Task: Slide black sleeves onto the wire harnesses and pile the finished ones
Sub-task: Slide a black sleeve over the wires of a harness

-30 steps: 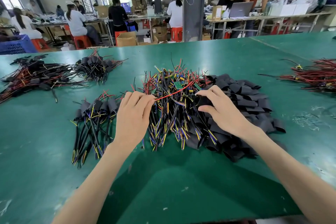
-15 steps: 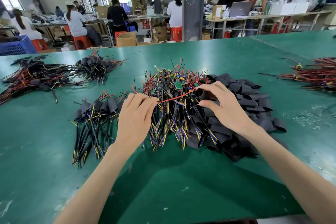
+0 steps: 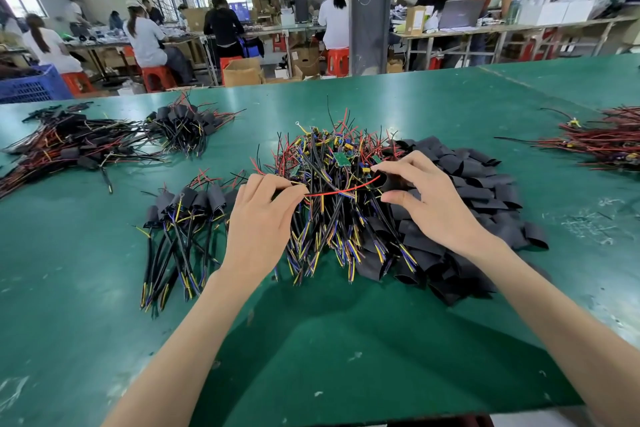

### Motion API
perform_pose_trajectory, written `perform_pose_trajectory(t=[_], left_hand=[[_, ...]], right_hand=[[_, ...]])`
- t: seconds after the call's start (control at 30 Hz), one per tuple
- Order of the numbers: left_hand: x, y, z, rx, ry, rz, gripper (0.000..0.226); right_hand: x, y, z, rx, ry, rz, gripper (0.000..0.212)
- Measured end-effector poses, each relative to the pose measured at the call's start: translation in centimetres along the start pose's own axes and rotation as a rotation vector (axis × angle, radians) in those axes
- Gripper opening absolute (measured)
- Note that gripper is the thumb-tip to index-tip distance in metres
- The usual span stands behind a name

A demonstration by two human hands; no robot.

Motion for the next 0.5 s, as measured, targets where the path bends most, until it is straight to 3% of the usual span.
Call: perform_pose_trajectory(t=[0.5], left_hand=[[-0.10,-0.04,0.15,0.017,-0.048,-0.021,0.013]], right_hand=[[-0.93,0.11,0.30,-0.004,0.175,-0.116,0.041]])
Point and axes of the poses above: each hand's wrist, its own y-axis away from the middle knuckle, its own z-axis out of the palm, x = y × z, the point moved 4 cm from there along -y, towards the middle knuckle, and after that the axes turned 13 degrees about -x, right-handed, at the moved point
